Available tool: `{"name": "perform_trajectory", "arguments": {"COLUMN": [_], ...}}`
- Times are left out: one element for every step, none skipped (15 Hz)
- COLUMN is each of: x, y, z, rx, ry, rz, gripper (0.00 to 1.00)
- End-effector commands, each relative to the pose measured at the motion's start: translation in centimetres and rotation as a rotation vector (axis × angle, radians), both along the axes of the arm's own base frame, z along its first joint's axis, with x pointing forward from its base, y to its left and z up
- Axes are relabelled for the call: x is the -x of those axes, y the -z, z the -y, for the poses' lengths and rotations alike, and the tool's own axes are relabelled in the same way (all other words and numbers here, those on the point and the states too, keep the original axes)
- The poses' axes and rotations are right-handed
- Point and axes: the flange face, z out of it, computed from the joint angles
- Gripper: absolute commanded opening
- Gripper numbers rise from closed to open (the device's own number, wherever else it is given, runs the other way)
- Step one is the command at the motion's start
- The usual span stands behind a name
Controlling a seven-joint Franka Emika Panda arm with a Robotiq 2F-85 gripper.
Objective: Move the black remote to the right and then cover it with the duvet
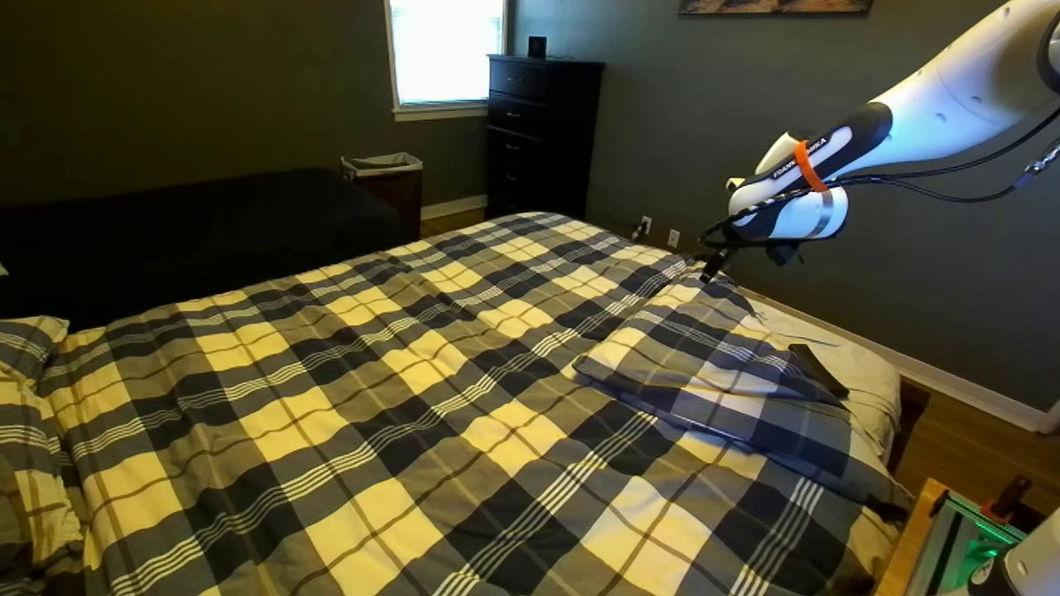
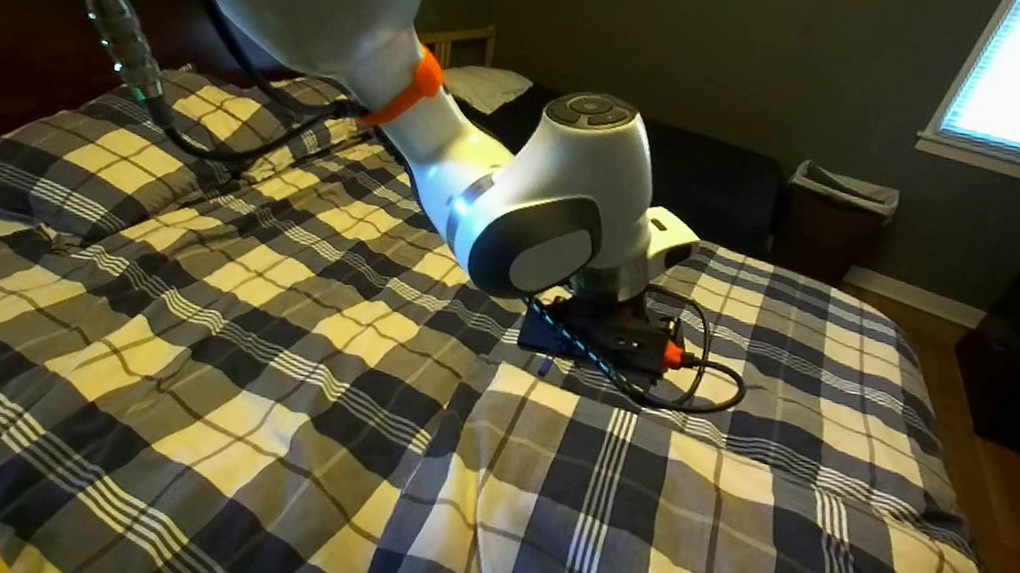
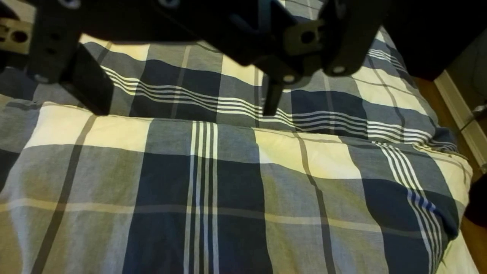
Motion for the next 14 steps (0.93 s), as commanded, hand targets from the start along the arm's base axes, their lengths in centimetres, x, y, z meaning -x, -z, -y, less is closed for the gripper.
{"name": "perform_trajectory", "arguments": {"x": [0.0,0.0,-1.2,-3.3,-4.8,-6.8,-8.4,-10.0,-11.6,-12.9,-14.1,-15.2,-16.0,-16.7], "y": [0.0,0.0,-0.1,-0.2,-0.3,-0.3,-0.4,-0.2,0.0,0.3,0.9,1.3,2.1,2.6], "z": [0.0,0.0,-0.5,-1.9,-3.1,-4.8,-6.2,-7.8,-9.3,-10.5,-11.6,-12.6,-13.3,-13.9], "rx": [0.001,0.001,0.026,0.042,0.053,0.061,0.067,0.067,0.060,0.057,0.044,0.028,0.021,0.009], "ry": [0.000,0.000,-0.064,-0.157,-0.201,-0.254,-0.305,-0.357,-0.410,-0.464,-0.517,-0.571,-0.622,-0.670], "rz": [0.000,-0.001,-0.021,-0.024,-0.032,-0.037,-0.043,-0.049,-0.056,-0.069,-0.082,-0.096,-0.118,-0.153], "gripper": [1.00,1.00,1.00,1.00,1.00,1.00,1.00,1.00,1.00,1.00,1.00,1.00,1.00,1.00]}}
